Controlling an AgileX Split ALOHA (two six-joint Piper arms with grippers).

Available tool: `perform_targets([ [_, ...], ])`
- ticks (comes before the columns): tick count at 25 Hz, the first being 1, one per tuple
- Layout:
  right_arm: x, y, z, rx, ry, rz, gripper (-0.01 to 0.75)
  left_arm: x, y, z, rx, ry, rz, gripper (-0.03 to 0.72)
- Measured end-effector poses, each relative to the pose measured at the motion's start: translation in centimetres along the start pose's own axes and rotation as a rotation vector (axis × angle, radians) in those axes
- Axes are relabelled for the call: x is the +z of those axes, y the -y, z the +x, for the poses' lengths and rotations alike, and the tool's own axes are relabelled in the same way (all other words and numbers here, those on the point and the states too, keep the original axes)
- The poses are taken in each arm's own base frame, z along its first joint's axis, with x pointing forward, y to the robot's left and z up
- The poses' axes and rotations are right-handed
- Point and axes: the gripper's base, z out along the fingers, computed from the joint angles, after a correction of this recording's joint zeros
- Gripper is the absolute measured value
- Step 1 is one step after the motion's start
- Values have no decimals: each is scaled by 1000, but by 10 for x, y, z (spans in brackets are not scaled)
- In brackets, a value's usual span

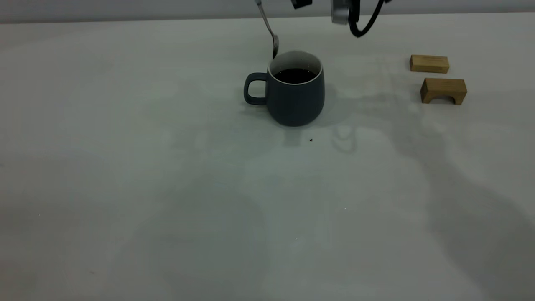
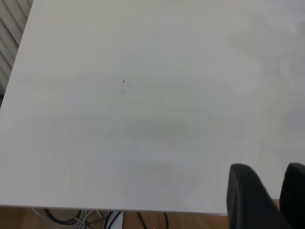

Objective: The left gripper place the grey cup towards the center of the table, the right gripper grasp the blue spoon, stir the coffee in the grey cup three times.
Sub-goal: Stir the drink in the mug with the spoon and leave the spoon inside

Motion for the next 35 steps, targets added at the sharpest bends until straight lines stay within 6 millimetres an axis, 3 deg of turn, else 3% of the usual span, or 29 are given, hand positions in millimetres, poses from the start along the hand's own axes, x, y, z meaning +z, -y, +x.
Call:
perform_targets([
  [13,6,6,-60,145,56,-47,130,0,0,0,0,0,0,243],
  [19,2,2,-76,92,102,-92,130,0,0,0,0,0,0,243],
  [27,-12,1,-83,191,100,-45,130,0,0,0,0,0,0,243],
  [35,4,13,-72,270,66,19,130,0,0,0,0,0,0,243],
])
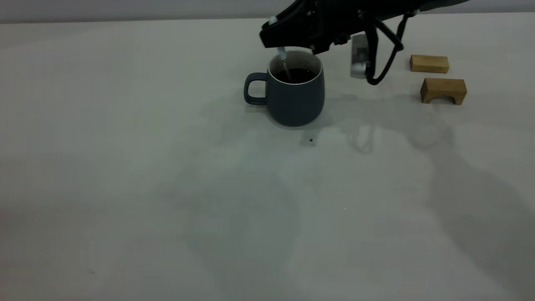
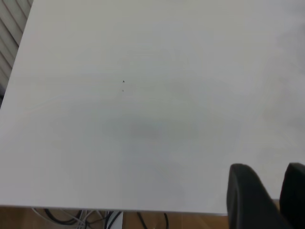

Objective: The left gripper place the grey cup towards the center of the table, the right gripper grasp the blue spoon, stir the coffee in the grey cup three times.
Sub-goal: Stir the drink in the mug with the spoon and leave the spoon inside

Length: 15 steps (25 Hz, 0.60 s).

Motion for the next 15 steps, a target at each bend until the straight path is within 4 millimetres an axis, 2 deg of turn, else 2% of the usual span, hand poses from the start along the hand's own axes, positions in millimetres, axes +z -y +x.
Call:
perform_targets([
  [8,9,-3,7,-131,-25,-96,130,0,0,0,0,0,0,243],
  [15,-1,-10,-4,-131,53,-108,130,0,0,0,0,0,0,243],
])
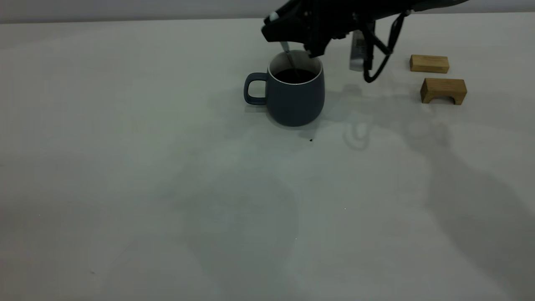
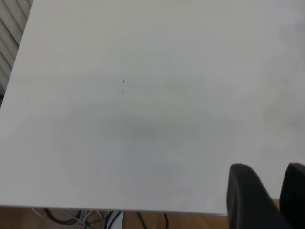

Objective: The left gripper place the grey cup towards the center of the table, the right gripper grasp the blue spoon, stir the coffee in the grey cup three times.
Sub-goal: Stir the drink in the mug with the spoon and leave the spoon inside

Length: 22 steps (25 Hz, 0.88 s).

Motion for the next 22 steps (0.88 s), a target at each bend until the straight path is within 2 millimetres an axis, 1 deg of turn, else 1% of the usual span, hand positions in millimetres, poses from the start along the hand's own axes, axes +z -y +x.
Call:
perform_targets([
  [5,-4,3,-6,70,35,53,130,0,0,0,0,0,0,243],
  [9,0,7,0,103,5,82,130,0,0,0,0,0,0,243],
  [12,8,12,8,72,-24,75,130,0,0,0,0,0,0,243],
  [15,12,11,11,4,-29,29,130,0,0,0,0,0,0,243],
  [18,11,6,8,-67,-11,-11,130,0,0,0,0,0,0,243],
  [22,3,0,1,-83,11,-23,130,0,0,0,0,0,0,243],
])
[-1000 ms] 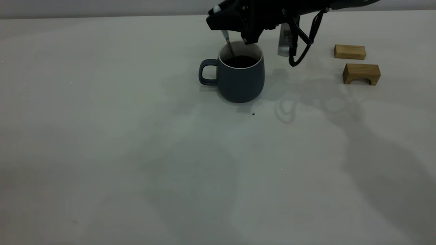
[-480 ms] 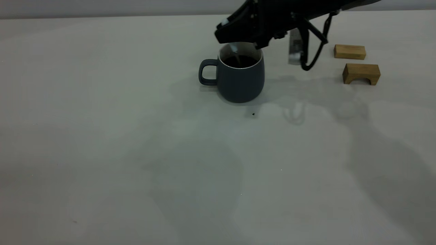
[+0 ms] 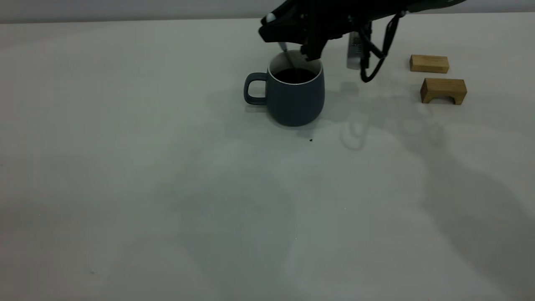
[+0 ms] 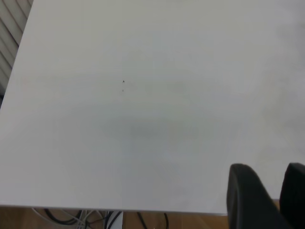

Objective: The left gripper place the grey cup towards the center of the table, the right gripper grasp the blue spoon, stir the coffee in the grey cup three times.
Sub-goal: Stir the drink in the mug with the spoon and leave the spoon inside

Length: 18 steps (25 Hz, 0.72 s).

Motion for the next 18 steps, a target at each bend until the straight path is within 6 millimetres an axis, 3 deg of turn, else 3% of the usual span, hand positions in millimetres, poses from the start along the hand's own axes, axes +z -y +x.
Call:
perform_targets([
  [9,-11,8,-8,184,8,129,130,0,0,0,0,0,0,243],
  [18,16,22,1,180,-66,95,130,0,0,0,0,0,0,243],
])
